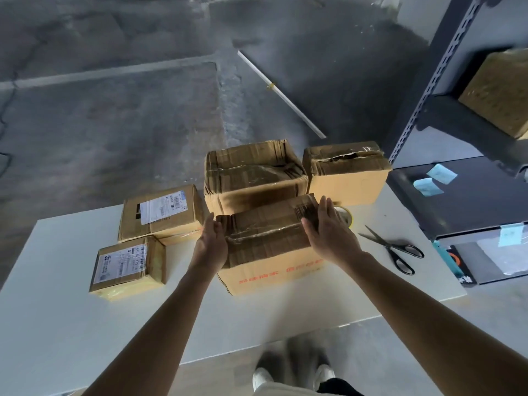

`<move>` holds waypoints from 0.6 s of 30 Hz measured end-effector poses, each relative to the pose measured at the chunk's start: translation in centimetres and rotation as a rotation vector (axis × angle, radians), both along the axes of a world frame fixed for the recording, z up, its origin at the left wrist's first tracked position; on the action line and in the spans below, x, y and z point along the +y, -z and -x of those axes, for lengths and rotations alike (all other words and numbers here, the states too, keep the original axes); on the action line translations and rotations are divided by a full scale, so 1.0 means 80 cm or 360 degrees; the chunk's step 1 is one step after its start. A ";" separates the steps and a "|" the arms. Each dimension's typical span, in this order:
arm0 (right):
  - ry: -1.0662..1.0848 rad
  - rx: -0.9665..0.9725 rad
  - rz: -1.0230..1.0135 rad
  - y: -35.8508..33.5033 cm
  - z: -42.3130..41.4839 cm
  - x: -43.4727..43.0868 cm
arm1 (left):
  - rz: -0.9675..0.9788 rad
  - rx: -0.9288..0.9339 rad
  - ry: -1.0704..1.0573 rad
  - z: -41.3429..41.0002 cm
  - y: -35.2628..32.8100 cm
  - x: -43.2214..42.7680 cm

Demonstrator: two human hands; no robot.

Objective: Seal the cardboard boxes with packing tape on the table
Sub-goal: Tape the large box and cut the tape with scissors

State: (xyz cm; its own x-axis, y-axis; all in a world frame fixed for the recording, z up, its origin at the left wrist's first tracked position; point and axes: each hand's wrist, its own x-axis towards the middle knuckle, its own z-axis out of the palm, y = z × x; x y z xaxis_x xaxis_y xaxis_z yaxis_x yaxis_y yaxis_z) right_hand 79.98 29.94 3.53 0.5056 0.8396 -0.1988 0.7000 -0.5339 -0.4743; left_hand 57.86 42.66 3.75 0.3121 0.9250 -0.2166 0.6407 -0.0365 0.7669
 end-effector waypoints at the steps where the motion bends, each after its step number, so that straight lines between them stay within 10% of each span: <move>1: 0.0062 0.0133 -0.0026 -0.002 -0.007 0.003 | 0.0091 0.0011 -0.0039 0.001 -0.001 0.000; 7: 0.0187 0.0651 0.0143 -0.001 -0.048 0.010 | 0.0658 0.0116 -0.0192 0.001 -0.003 -0.008; 18: -0.0050 0.0883 -0.0103 0.002 -0.050 -0.009 | 0.0415 0.0108 -0.0112 0.000 -0.012 -0.035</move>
State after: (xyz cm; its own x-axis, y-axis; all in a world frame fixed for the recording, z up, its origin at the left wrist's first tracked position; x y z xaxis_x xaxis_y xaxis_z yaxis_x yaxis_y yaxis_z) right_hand 84.01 29.21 3.37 0.3144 0.8717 -0.3758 0.3511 -0.4746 -0.8072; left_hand 57.84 39.84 4.75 0.2257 0.8543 -0.4683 0.6847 0.2028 0.7000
